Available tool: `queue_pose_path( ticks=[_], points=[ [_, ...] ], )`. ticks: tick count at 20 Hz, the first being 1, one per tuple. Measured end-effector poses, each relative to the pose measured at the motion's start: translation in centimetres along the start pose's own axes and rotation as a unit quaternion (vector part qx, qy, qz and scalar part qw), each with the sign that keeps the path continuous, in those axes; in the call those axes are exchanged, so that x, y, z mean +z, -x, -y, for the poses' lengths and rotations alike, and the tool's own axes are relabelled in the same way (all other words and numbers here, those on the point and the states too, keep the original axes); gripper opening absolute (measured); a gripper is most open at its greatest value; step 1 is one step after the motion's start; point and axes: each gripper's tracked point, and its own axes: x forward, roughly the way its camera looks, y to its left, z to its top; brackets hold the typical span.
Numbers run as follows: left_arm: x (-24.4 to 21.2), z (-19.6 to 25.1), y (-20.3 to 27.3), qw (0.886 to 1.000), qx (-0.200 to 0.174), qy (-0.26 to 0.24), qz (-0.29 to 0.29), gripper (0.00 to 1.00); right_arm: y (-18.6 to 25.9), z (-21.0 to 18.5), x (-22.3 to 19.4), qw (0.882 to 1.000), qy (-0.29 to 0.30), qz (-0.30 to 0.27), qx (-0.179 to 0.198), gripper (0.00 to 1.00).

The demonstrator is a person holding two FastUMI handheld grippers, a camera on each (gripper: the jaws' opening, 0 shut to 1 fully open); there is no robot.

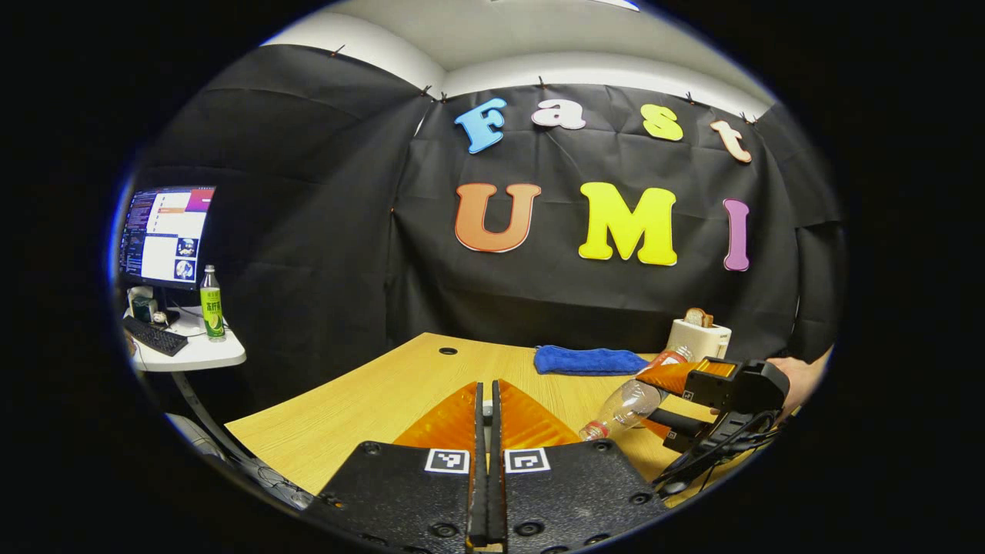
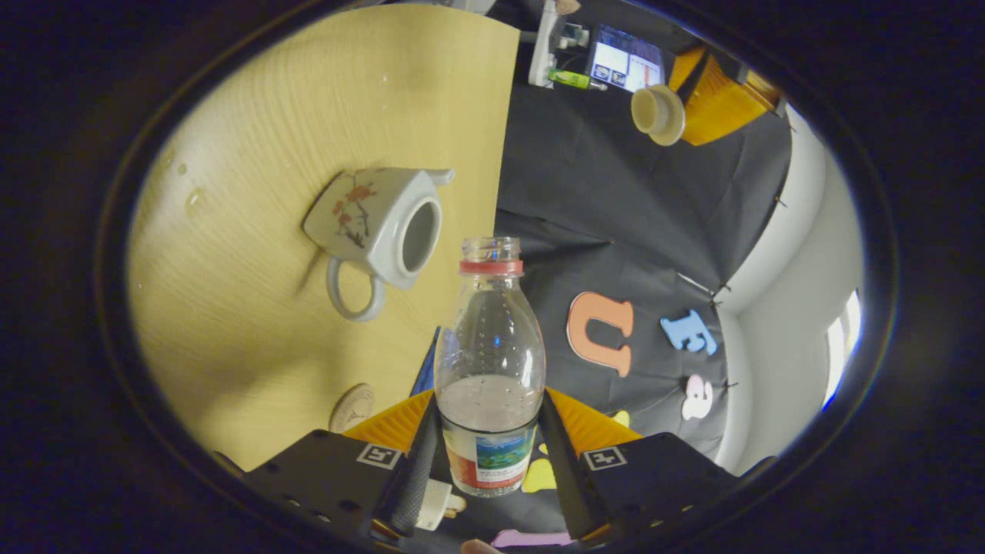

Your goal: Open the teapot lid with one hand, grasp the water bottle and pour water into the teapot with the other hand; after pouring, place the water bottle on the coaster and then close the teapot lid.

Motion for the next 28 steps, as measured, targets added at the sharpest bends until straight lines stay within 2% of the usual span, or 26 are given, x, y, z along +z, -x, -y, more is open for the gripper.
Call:
queue_pose_path(
  ticks=[2,4,8,10,12,15,18,19,20,21,23,26,28],
  points=[
    [0.1,-0.3,0.0,1.0,0.002,0.002,0.002,0.03,-0.1,-1.0,-0.6,0.998,-0.06,-0.005,0.021,0.7],
    [0.2,-0.3,0.2,1.0,0.002,0.002,0.003,0.03,0.4,-0.9,-1.1,0.989,-0.145,-0.012,0.03,0.7],
    [0.1,0.4,0.1,1.0,-0.003,-0.009,0.001,0.03,1.3,-0.7,-1.0,0.945,-0.321,-0.013,0.057,0.72],
    [0.2,0.6,0.2,1.0,-0.006,-0.01,0.001,0.03,1.8,0.5,-1.2,0.913,-0.403,-0.012,0.055,0.71],
    [0.3,0.7,0.3,1.0,-0.007,-0.011,0.003,0.03,2.0,1.4,-2.0,0.863,-0.501,-0.01,0.061,0.71],
    [0.4,1.1,0.3,1.0,-0.01,-0.01,0.004,0.03,1.7,3.1,-3.5,0.772,-0.632,-0.01,0.066,0.7],
    [0.3,1.7,0.3,1.0,-0.017,-0.016,0.002,0.03,0.4,4.0,-6.0,0.686,-0.724,-0.024,0.065,0.71],
    [0.3,1.9,0.4,1.0,-0.019,-0.02,0.002,0.03,-0.2,4.1,-6.6,0.662,-0.746,-0.027,0.065,0.7],
    [0.3,1.9,0.3,1.0,-0.019,-0.024,0.002,0.03,-0.5,3.9,-7.2,0.643,-0.763,-0.03,0.061,0.7],
    [0.4,2.0,0.4,0.999,-0.02,-0.026,0.003,0.03,-0.9,3.7,-7.8,0.63,-0.774,-0.032,0.058,0.7],
    [0.5,1.9,0.4,0.999,-0.019,-0.029,0.005,0.03,-2.4,2.9,-8.7,0.615,-0.786,-0.034,0.05,0.7],
    [0.4,1.7,0.4,0.999,-0.017,-0.03,0.005,0.03,-4.3,0.4,-9.8,0.604,-0.793,-0.049,0.054,0.7],
    [0.4,1.7,0.5,0.999,-0.015,-0.033,0.004,0.03,-5.1,-0.7,-10.4,0.607,-0.791,-0.058,0.051,0.7]
  ],
)
